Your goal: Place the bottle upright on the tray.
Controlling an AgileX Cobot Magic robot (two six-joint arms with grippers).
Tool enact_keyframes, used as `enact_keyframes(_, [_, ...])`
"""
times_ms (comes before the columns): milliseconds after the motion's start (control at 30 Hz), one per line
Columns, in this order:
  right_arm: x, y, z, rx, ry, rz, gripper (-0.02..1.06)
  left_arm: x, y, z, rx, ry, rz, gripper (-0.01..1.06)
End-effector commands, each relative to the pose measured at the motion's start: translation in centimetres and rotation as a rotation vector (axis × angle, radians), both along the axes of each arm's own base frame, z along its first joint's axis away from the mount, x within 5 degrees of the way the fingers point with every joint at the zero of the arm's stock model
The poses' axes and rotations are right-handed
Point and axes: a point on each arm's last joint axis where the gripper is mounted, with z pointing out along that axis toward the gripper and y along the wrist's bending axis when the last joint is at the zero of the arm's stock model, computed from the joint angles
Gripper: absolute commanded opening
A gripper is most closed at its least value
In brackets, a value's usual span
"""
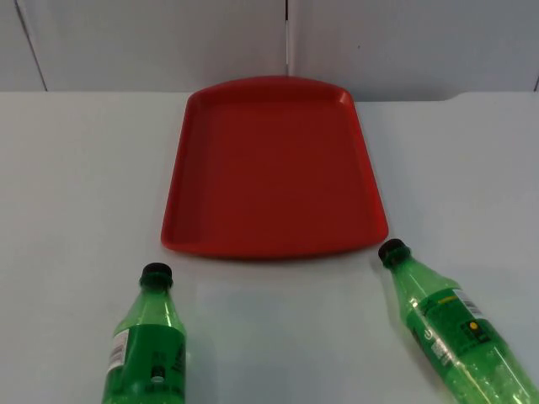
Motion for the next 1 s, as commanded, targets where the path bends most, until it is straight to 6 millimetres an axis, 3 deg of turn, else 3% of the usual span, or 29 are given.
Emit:
enact_keyframes(0, [0.0, 0.0, 0.0, -0.009, -0.007, -0.005, 1.05, 0.7, -0.1, 0.3, -0.011, 0.004, -0.011, 1.05])
enact_keyframes(233, [0.0, 0.0, 0.0, -0.009, -0.007, -0.005, 1.05, 2.0, -0.6, 0.2, -0.013, 0.069, -0.056, 1.05])
enact_keyframes(433, [0.0, 0.0, 0.0, -0.009, -0.007, -0.005, 1.05, 3.5, -2.3, -0.3, 0.040, 0.151, -0.119, 1.05])
enact_keyframes(967, [0.0, 0.0, 0.0, -0.009, -0.007, -0.005, 1.05, 6.4, -7.0, -4.2, 0.181, 0.283, -0.061, 1.05])
